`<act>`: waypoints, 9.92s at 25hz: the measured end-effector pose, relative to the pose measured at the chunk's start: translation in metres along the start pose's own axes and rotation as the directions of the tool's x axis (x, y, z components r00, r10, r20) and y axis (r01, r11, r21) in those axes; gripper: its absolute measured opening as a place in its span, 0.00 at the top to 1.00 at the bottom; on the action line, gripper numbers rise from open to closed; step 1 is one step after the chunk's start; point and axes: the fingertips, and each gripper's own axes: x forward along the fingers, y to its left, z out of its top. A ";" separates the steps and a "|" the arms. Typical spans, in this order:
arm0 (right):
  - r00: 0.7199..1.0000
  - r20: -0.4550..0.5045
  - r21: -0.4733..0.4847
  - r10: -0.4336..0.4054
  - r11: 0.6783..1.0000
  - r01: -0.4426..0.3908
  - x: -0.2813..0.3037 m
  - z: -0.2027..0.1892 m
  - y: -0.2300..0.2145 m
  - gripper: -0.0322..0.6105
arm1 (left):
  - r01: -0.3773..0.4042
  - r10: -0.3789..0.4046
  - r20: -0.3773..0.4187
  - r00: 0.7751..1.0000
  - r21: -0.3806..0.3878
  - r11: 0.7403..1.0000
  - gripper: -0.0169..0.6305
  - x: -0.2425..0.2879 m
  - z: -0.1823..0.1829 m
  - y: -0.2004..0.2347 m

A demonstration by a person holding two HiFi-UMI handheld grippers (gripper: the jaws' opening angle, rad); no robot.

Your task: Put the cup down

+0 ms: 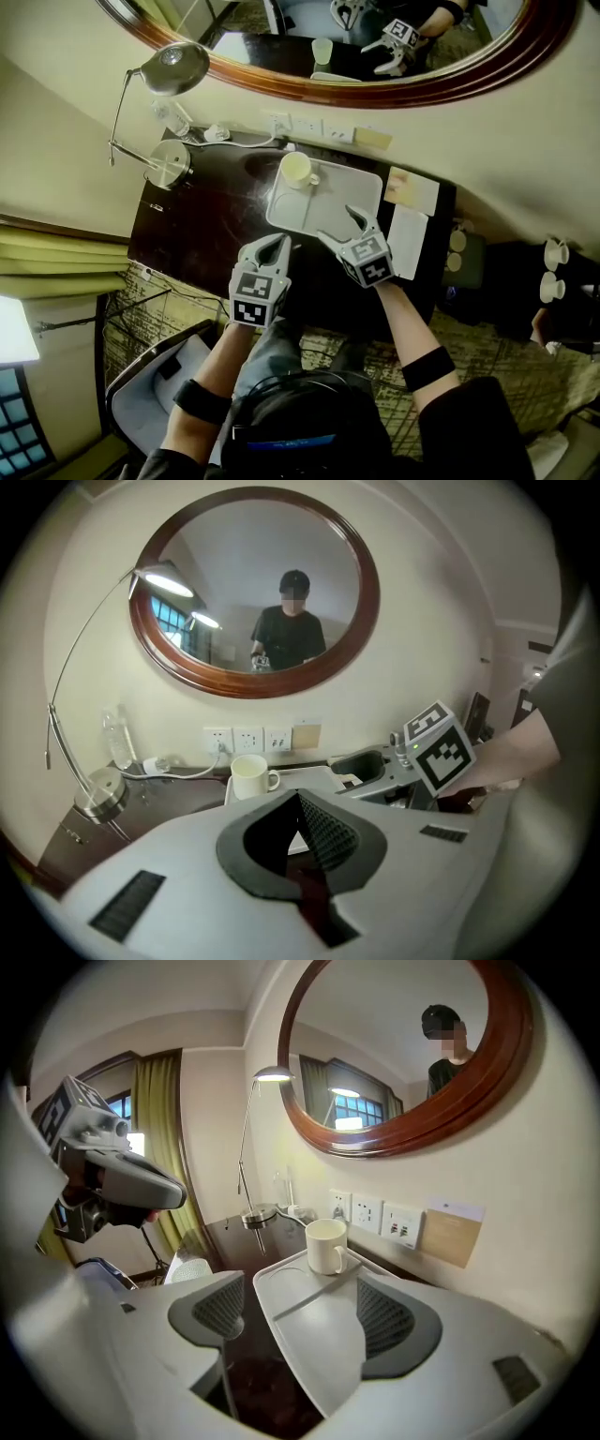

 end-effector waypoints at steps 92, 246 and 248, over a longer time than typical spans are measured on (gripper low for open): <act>0.968 -0.120 -0.194 0.221 0.951 -0.241 0.043 -0.105 0.123 0.29 | -0.266 0.267 -0.010 0.964 -0.144 0.953 0.97 -0.075 -0.082 0.006; 0.998 -0.063 0.248 -0.001 0.969 0.017 -0.065 -0.053 0.121 0.95 | 0.516 -0.054 -0.661 0.748 0.530 0.673 0.38 0.048 -0.158 0.065; 0.999 -0.049 0.239 0.006 0.971 0.006 -0.062 -0.044 0.123 0.95 | 0.511 -0.050 -0.648 0.760 0.549 0.661 0.38 0.054 -0.141 0.067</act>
